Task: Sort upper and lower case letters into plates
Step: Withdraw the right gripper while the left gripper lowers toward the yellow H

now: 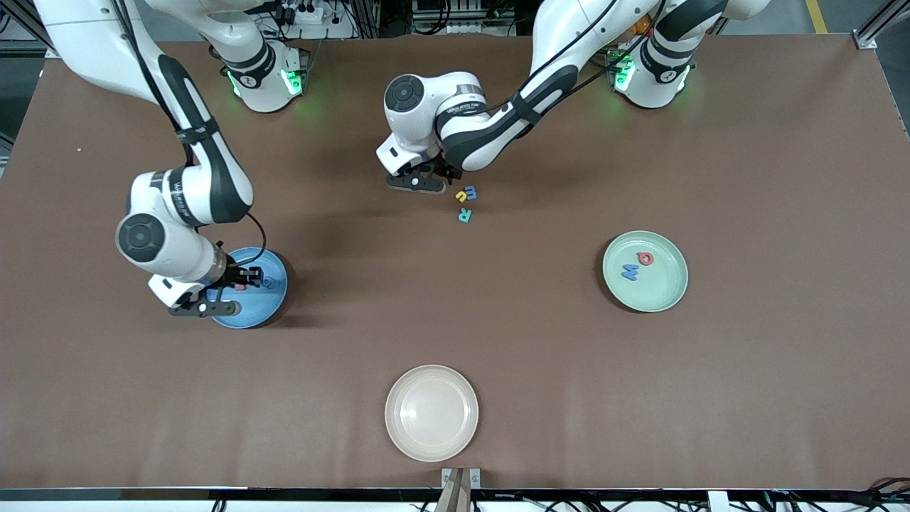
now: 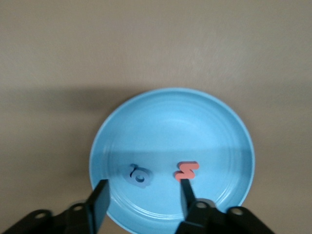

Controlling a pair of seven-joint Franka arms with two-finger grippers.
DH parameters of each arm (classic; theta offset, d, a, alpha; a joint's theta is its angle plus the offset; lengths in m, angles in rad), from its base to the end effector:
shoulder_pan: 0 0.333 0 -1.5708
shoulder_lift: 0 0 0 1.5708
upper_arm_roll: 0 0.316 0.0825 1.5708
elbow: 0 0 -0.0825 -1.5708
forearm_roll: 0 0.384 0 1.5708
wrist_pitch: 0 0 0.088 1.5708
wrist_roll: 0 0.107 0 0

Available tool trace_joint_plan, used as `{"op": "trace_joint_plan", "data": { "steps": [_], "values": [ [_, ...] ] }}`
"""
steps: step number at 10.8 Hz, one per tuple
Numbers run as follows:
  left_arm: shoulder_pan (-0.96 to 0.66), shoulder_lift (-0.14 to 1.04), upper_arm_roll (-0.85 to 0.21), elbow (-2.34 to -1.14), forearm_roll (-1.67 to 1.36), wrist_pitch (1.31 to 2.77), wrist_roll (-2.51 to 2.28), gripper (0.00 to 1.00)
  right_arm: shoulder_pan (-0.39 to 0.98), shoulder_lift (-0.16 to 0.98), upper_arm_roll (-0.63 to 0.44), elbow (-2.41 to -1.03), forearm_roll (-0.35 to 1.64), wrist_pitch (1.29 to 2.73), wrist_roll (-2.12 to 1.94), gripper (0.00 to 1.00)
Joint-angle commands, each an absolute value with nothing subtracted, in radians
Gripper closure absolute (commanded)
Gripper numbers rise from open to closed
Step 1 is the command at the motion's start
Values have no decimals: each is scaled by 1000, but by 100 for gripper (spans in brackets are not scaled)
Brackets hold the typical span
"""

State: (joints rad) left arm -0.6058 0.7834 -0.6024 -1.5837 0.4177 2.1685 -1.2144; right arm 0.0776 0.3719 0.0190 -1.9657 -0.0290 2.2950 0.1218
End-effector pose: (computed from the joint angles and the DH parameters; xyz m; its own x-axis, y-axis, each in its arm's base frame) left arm 0.3136 -0.6150 0.2302 0.9899 -0.1107 -0.0887 -0.1116 -0.9937 -0.0058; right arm 0.6061 0.0577 0.2798 0.9992 -0.0071 -0.0406 -0.0063 -0.9998 0.0190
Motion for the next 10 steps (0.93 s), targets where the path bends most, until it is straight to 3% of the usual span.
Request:
{"op": "trace_joint_plan", "data": {
  "steps": [1,6,10],
  "values": [
    [-641,807,-597,-1555,425,2198,-1365,0,35,238,32,-1979,3,2248,103,0],
    [-666,807,-592,-1616,439,2300,-1454,0,25,31,31,-1974,2,2148,2,0],
    [-689,804,-574,-1686,596,2341,-1538,0,18,-31,31,-1843,-9,1884,0,0]
  ]
}}
